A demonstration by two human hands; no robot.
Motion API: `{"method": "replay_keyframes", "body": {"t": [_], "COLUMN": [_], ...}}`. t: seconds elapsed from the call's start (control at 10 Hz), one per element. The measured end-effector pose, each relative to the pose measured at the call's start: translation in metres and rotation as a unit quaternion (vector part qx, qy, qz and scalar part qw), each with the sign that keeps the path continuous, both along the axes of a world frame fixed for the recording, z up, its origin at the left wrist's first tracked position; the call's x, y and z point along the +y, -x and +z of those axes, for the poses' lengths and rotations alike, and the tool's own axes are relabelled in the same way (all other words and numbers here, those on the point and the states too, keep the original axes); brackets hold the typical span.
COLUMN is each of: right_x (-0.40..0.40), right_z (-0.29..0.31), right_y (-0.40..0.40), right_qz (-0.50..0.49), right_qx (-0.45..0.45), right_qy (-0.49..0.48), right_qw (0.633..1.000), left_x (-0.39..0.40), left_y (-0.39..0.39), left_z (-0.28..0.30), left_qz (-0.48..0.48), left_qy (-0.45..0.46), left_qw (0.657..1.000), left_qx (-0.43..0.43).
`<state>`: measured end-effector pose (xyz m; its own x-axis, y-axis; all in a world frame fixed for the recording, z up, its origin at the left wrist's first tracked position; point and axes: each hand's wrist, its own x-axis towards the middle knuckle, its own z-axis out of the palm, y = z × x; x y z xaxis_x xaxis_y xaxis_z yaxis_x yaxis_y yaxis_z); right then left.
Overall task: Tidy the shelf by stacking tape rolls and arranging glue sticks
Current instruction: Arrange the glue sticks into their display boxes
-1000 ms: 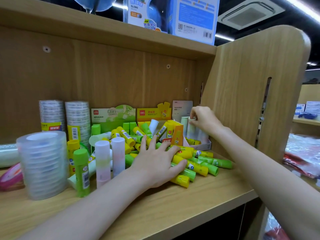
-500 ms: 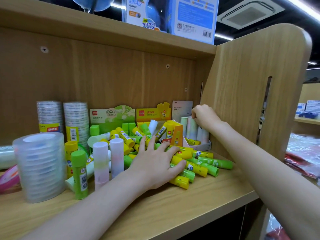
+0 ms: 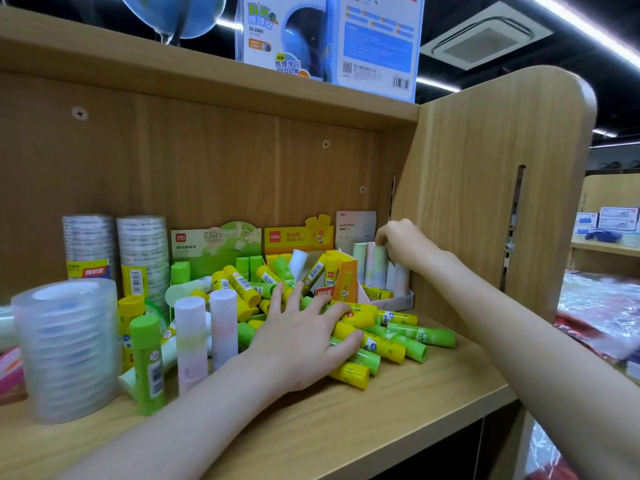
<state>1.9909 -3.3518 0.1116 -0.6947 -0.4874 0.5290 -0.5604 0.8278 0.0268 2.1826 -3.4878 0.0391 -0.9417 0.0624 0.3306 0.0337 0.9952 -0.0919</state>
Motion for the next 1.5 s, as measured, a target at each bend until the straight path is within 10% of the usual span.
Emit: {"method": "replay_keyframes", "body": {"t": [0.3, 0.6, 0.9, 1.1, 1.5], "right_x": [-0.021, -0.080, -0.031, 0.012, 0.008], "right_z": [0.034, -0.001, 0.028, 0.022, -0.004], "right_y": [-0.030, -0.035, -0.029, -0.020, -0.012], "right_qz": [0.207, 0.263, 0.258, 0.106, 0.037], "right_qx": [-0.069, -0.149, -0.178, 0.025, 0.012], "right_qy": [0.085, -0.049, 0.461, 0.203, -0.008], "right_qw": [0.972, 0.952, 0.830, 0.973, 0.999], "left_x": [0.000, 0.000, -0.001, 0.001, 0.000], "left_y": [0.000, 0.001, 0.001, 0.000, 0.001], "left_z": [0.000, 0.001, 0.000, 0.001, 0.001], "left_qz": [0.002, 0.004, 0.004, 0.002, 0.001], "left_qy": [0.001, 0.010, 0.002, -0.002, 0.004], "left_qw": [1.000, 1.000, 1.000, 1.000, 1.000], "left_qx": [-0.001, 0.002, -0.005, -0.003, -0.002]}}
